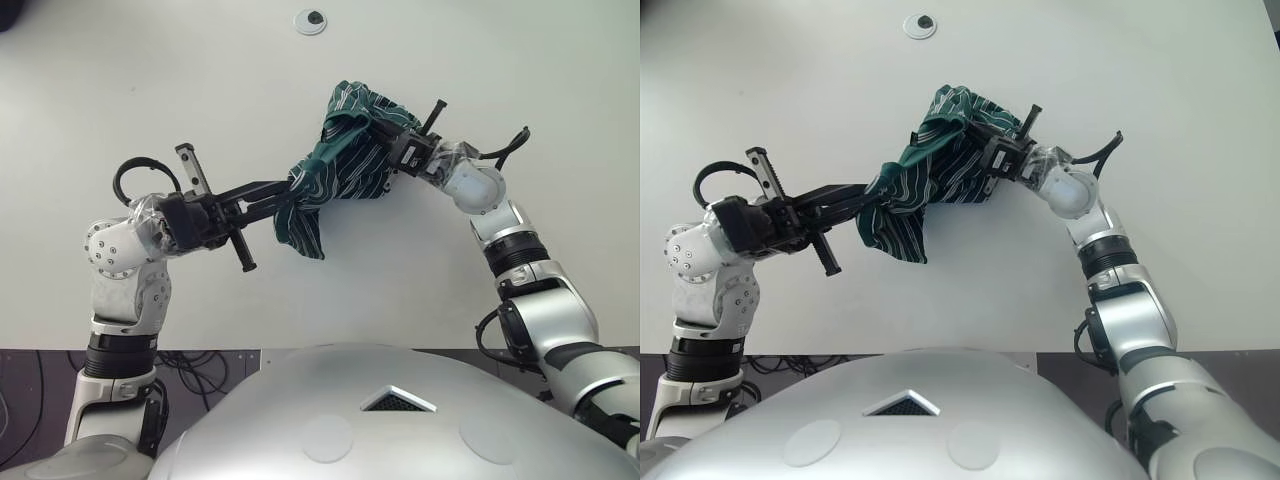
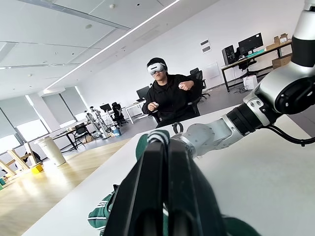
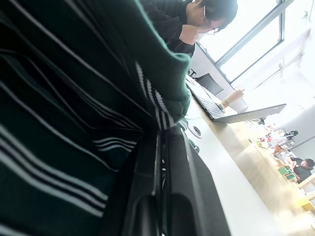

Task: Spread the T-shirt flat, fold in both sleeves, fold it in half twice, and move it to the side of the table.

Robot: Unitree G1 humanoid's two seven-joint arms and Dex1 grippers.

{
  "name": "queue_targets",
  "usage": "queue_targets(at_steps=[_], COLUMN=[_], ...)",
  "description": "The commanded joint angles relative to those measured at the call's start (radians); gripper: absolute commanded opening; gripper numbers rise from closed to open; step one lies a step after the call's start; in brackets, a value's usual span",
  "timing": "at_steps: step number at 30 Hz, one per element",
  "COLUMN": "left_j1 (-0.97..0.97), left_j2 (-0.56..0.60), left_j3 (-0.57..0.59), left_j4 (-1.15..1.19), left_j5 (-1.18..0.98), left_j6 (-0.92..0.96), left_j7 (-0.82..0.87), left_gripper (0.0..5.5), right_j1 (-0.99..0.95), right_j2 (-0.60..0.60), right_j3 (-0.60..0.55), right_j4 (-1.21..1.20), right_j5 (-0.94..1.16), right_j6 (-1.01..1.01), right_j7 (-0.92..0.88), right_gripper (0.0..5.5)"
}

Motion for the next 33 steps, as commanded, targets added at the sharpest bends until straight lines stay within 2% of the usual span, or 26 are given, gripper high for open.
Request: queue_targets(at_steps=[1,4,6,18,33], left_j1=[-0.008,-0.010,-0.013,-0.018,-0.018], left_j2=[0.012,0.011,0.010,0.007,0.002], left_j3=[0.008,0.006,0.004,-0.004,-0.019], left_j4=[-0.018,-0.020,-0.020,-0.014,-0.013], left_j5=[0.009,0.011,0.013,0.020,0.026], left_j6=[0.009,0.011,0.012,0.008,0.005], left_j7=[0.007,0.013,0.017,0.025,0.031], left_gripper=[0.00,0.00,0.00,0.00,0.00], right_j1=[-0.024,-0.019,-0.014,-0.005,0.000], right_j2=[0.010,0.002,-0.011,-0.035,-0.056], right_j3=[0.001,-0.010,-0.021,-0.025,0.050], right_j4=[0.013,0.026,0.031,-0.022,-0.079], right_j5=[0.010,0.021,0.036,0.033,-0.078], right_j6=[-0.004,0.019,0.019,0.002,0.022], right_j7=[-0.004,-0.005,-0.002,0.020,0.014], right_gripper=[0.04,0.04,0.28,2.21,2.26])
